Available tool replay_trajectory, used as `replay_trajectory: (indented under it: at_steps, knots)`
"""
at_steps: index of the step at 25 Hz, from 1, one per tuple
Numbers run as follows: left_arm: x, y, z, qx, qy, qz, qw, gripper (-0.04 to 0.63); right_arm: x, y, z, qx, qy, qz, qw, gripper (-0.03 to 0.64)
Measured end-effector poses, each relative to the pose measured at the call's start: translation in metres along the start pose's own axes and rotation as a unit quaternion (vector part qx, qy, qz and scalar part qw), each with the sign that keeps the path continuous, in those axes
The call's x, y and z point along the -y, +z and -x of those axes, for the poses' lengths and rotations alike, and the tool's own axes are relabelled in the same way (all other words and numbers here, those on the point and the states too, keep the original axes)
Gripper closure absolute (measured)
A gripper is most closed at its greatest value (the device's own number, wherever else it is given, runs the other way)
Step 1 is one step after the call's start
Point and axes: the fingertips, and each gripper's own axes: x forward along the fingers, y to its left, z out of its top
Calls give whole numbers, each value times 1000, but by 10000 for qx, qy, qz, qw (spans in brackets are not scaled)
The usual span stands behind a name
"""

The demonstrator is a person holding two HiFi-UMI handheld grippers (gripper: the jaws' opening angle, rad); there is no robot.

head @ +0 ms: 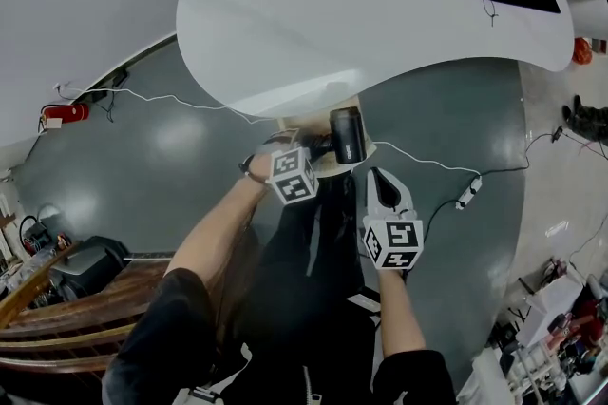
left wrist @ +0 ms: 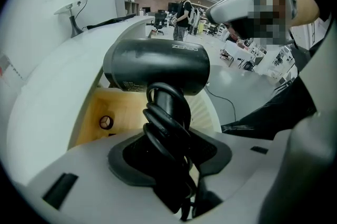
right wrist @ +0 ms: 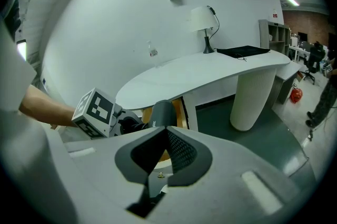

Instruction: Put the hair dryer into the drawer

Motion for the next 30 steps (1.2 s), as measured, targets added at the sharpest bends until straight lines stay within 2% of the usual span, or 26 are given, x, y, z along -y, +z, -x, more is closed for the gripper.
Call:
replay_trajectory:
  at_steps: [8,16,30]
  knots:
    - [-2,-11,-15,-199,-72,-56,9998,408,-1,-5,-15,-81,53,97,9999,613]
    - [-7,-20,-30,-422,-83,53,9991,408,2,-9,-19,-98,77,130,9998,613]
    - [-21,-33,-63,-915,141,28,9957,408,2,-27,-35,-289,183,81,9994,614]
